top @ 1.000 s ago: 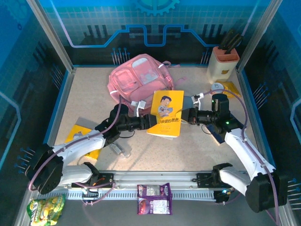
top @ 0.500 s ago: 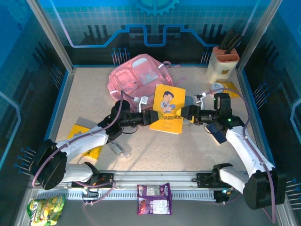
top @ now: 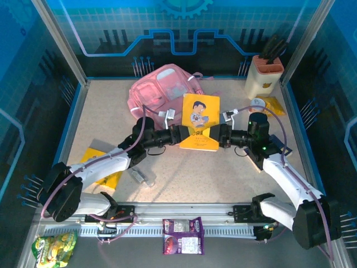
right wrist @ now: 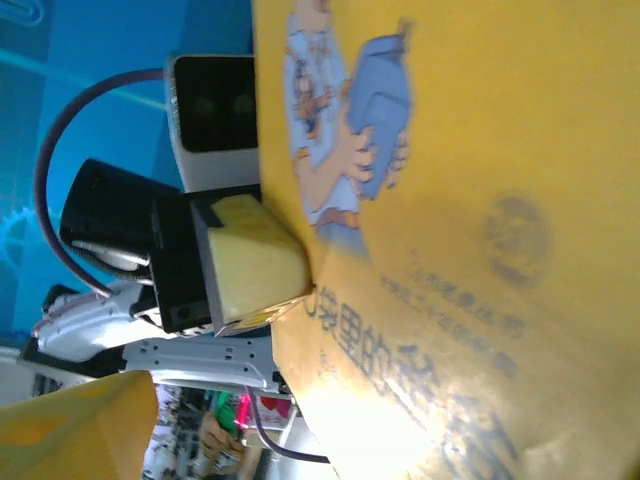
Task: Pack the student bag
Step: Pass the book.
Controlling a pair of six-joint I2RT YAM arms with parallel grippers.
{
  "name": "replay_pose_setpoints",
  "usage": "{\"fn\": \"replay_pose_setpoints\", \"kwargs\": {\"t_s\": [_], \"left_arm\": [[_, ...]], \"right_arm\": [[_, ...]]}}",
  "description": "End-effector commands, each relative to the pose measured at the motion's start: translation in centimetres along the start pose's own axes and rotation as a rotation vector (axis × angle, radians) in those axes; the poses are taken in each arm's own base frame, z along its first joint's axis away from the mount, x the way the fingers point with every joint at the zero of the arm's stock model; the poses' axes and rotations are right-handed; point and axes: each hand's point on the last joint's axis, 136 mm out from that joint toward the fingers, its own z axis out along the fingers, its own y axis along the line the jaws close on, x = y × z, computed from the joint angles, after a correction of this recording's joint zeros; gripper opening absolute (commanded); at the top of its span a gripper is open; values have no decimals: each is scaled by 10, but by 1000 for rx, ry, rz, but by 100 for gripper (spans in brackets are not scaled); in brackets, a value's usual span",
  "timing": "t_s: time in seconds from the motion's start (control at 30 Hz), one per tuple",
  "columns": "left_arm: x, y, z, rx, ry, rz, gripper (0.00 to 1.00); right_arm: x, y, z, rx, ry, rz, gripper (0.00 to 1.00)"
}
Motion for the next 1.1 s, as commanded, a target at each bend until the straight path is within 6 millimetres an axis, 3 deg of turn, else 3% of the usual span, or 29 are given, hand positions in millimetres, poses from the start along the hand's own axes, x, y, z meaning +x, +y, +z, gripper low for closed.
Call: {"fn": "replay_pose_setpoints", "kwargs": {"t_s": [0.0,0.37,0.5,0.57,0.63,0.7,0.87,1.07], "left_arm": [[-22,-26,-8,16,-85,97,0],[-16,-4,-14,-89,-81,112,0],[-14,1,-14,-108,-71,115,0],[-13,2,-15,-122,-61,124,19],[-12,3,-18,-144,-55,177,36],[-16,18,-25,-258,-56,249,50],[-31,52,-38,-579,32,440,63],[-52,92,-30,-812,168,662,69]], "right_arm": [[-2,21,-3,-70,-6,-39,76],[-3,2,-4,13,-15,-12,22],[-6,-3,-6,46,-26,-3,9],[-10,-4,-10,65,-43,10,1],[-13,-6,-16,90,-60,9,0],[-13,-14,-25,178,-77,-7,0],[-12,-30,-44,333,-84,-35,0],[-14,-47,-64,433,-105,-34,0]]}}
